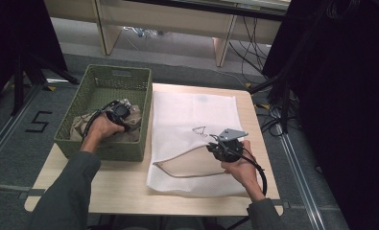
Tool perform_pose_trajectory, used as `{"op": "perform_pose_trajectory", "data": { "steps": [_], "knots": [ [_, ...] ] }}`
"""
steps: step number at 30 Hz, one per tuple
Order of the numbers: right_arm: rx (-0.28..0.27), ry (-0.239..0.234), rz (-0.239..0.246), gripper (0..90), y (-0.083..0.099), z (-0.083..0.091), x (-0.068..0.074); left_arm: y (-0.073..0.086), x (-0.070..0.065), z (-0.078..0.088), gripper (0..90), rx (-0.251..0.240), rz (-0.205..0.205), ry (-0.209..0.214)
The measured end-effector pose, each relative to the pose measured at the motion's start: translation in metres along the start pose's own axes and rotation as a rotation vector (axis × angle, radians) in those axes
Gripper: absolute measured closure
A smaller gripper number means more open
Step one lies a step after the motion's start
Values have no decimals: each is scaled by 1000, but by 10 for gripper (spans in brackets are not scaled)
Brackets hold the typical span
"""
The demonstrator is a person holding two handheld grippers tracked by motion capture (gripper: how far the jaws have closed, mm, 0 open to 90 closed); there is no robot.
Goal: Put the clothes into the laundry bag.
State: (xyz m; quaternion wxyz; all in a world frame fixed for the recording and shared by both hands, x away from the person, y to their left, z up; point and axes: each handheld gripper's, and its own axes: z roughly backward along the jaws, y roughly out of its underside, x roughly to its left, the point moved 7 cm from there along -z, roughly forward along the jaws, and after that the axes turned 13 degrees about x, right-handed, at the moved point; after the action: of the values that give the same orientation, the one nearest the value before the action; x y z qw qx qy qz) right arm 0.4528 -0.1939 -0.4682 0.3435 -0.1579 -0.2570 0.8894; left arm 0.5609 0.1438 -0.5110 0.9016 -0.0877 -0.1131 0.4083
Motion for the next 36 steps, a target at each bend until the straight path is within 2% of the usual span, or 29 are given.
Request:
{"op": "perform_pose_trajectory", "data": {
  "steps": [5,7,12,16,20,24,26,28,31,36],
  "knots": [
    [-5,1,7,854,0,0,-1,-2,5,10,771,-67,36,2],
    [-5,-1,-4,855,0,0,-1,-3,8,18,775,-96,40,-4],
    [-5,-2,-12,857,-1,1,0,-1,16,38,784,-158,88,8],
    [-6,-3,-7,858,-1,0,-1,2,18,54,786,-192,97,34],
    [-8,-3,-5,858,-1,0,-2,2,17,75,789,-241,106,81],
    [-4,-2,-19,859,-1,1,-2,4,12,92,791,-274,103,129],
    [-6,-1,-15,859,-1,1,-2,7,10,99,793,-286,82,137],
    [-8,-1,-13,859,-1,1,-2,8,10,103,794,-303,85,134],
    [-9,-1,-11,860,-1,2,-3,14,5,115,797,-340,100,178],
    [-10,-3,-13,861,-2,1,-3,21,-2,128,802,-380,105,216]
  ]
}}
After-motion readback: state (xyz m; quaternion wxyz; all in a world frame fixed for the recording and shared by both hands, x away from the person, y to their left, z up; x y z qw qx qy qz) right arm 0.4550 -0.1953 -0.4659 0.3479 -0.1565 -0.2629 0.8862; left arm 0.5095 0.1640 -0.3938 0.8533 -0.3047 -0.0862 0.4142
